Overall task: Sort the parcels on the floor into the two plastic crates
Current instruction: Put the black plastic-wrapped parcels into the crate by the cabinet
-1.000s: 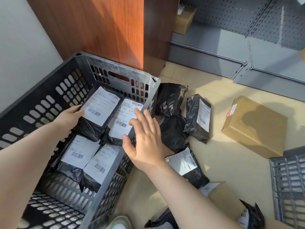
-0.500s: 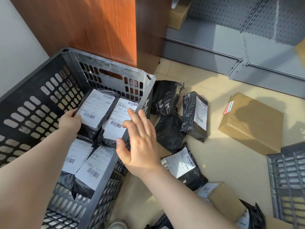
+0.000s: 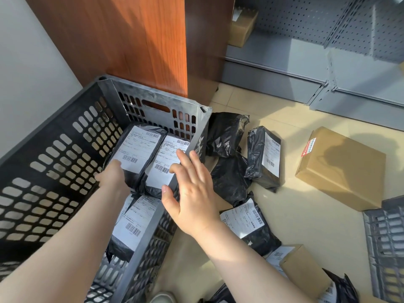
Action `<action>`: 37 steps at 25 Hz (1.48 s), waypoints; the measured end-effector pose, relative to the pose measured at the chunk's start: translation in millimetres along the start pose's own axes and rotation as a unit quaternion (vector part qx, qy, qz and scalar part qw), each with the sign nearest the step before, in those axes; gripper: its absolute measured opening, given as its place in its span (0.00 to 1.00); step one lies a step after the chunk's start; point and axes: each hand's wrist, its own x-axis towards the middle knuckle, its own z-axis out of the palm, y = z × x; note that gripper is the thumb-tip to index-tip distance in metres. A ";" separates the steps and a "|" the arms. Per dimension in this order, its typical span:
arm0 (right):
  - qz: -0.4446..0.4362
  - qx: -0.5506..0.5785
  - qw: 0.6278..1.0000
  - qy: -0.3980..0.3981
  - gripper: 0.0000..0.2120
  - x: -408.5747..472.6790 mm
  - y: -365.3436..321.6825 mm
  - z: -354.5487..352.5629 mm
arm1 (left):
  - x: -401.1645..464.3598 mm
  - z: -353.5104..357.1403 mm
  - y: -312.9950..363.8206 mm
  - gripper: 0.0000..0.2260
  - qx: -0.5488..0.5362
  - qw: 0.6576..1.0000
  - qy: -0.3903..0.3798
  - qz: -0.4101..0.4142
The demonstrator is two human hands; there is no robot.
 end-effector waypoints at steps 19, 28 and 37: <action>0.081 0.000 0.971 -0.225 0.34 5.9 12.6 -87.3 | -90.5 -0.3 20.7 0.32 0.123 0.966 -0.078 0.215; 0.225 -0.044 0.964 -0.138 0.34 3.1 95.6 -198.8 | -211.1 48.4 11.1 0.21 0.206 0.793 -0.223 0.529; 0.413 -0.025 0.873 -0.257 0.36 -77.5 204.5 -258.8 | -236.0 80.3 -132.7 0.22 0.402 0.711 -0.349 0.459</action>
